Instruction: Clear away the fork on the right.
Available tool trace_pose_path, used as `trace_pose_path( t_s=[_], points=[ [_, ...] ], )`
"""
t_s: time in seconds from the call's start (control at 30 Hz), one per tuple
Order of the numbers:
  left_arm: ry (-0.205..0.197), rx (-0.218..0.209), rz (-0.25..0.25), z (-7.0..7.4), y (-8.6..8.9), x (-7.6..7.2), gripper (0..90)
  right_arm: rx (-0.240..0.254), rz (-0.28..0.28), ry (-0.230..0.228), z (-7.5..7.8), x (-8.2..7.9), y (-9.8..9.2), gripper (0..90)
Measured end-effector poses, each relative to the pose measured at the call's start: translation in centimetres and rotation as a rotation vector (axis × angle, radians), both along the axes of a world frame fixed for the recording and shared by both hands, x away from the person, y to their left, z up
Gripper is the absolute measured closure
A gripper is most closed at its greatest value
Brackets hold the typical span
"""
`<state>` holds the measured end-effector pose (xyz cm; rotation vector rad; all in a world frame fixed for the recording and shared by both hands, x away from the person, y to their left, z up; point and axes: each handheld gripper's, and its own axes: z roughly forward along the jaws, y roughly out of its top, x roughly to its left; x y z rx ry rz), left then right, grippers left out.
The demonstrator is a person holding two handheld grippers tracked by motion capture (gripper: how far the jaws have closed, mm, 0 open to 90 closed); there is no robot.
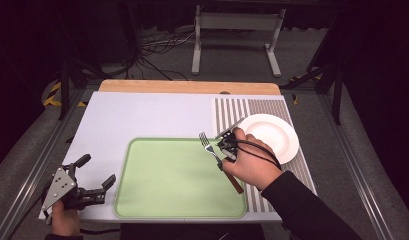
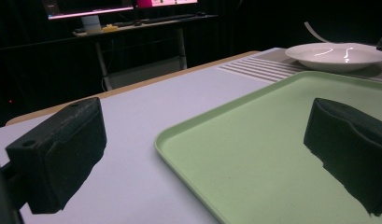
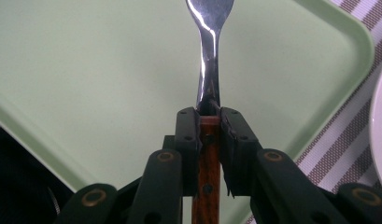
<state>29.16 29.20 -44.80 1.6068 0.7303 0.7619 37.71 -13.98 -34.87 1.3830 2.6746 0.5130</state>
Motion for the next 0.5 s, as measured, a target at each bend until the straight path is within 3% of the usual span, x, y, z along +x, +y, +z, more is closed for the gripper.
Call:
trace_pose_path(
  t_s=[0.07,0.27,0.5],
  points=[
    [-0.001,-0.001,-0.001,0.0,0.0,0.0,0.0,0.003,-0.026,0.000,-0.1,0.0,0.1,78.0],
    [-0.001,-0.001,0.000,0.0,0.0,0.0,0.0,0.009,-0.020,0.016,-0.5,-0.1,0.5,77.9],
    [-0.001,0.000,0.000,0.0,0.0,0.0,0.0,-0.008,-0.023,0.044,-2.1,-0.1,0.6,77.9]
  ],
)
